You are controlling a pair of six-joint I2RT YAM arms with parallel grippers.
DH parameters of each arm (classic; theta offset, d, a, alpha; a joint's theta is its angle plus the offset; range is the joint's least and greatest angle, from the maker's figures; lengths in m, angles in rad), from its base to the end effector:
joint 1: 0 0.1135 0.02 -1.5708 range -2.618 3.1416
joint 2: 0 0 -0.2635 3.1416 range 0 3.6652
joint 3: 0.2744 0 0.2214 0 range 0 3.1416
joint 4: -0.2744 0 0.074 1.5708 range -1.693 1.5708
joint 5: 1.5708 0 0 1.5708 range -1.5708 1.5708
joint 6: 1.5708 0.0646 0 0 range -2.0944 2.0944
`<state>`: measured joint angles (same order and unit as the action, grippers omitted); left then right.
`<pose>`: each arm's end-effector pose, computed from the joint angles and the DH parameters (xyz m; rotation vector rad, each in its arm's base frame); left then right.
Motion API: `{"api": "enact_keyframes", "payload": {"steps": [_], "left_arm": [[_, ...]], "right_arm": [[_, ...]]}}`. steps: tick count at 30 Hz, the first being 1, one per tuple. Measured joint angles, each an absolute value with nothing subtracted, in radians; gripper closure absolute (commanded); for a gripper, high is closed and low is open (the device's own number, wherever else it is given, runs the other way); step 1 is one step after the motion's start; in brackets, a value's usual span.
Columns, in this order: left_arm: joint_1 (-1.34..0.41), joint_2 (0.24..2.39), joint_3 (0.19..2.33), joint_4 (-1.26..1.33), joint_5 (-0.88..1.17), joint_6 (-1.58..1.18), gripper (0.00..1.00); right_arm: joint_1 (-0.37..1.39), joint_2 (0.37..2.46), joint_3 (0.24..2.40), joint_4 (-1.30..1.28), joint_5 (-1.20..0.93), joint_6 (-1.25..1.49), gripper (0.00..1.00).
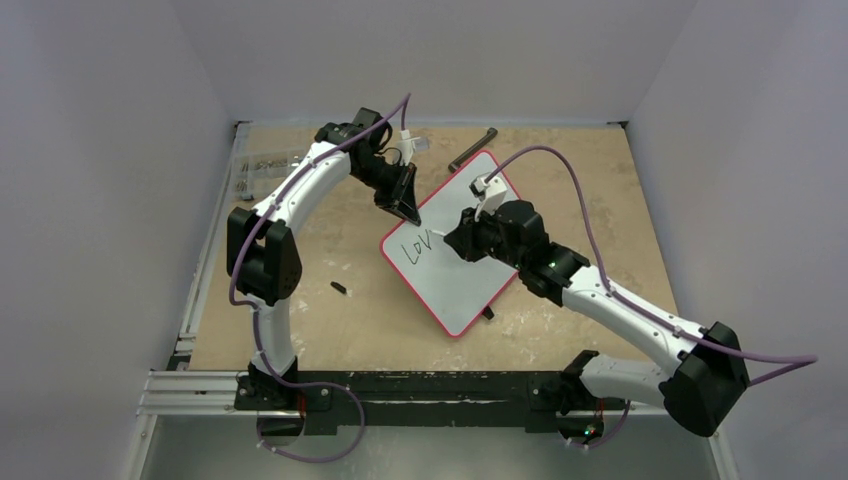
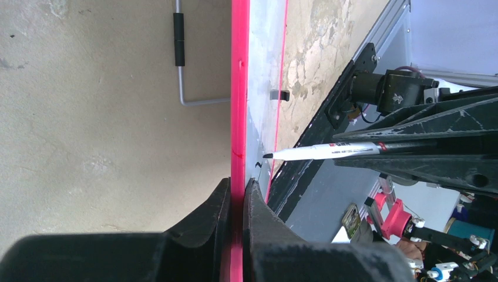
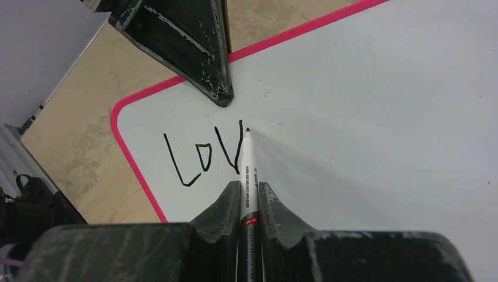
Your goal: Write a sentence on the whiteboard
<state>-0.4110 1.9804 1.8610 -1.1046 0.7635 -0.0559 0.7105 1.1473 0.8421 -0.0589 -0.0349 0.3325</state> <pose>0.3348 -0.1946 0.2759 0.6758 2.6716 -1.1850 0.1975 0.1729 0.2976 -0.4002 1.9642 0.7184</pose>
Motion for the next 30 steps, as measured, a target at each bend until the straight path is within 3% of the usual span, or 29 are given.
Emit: {"api": "enact_keyframes", "payload": {"steps": [30], "left_arm": [[-0.413, 1.98, 1.861, -1.105, 0.754, -0.056, 1.0]], "right_arm": [[0.664, 1.176, 0.836, -0.043, -0.028, 0.352, 1.0]]}}
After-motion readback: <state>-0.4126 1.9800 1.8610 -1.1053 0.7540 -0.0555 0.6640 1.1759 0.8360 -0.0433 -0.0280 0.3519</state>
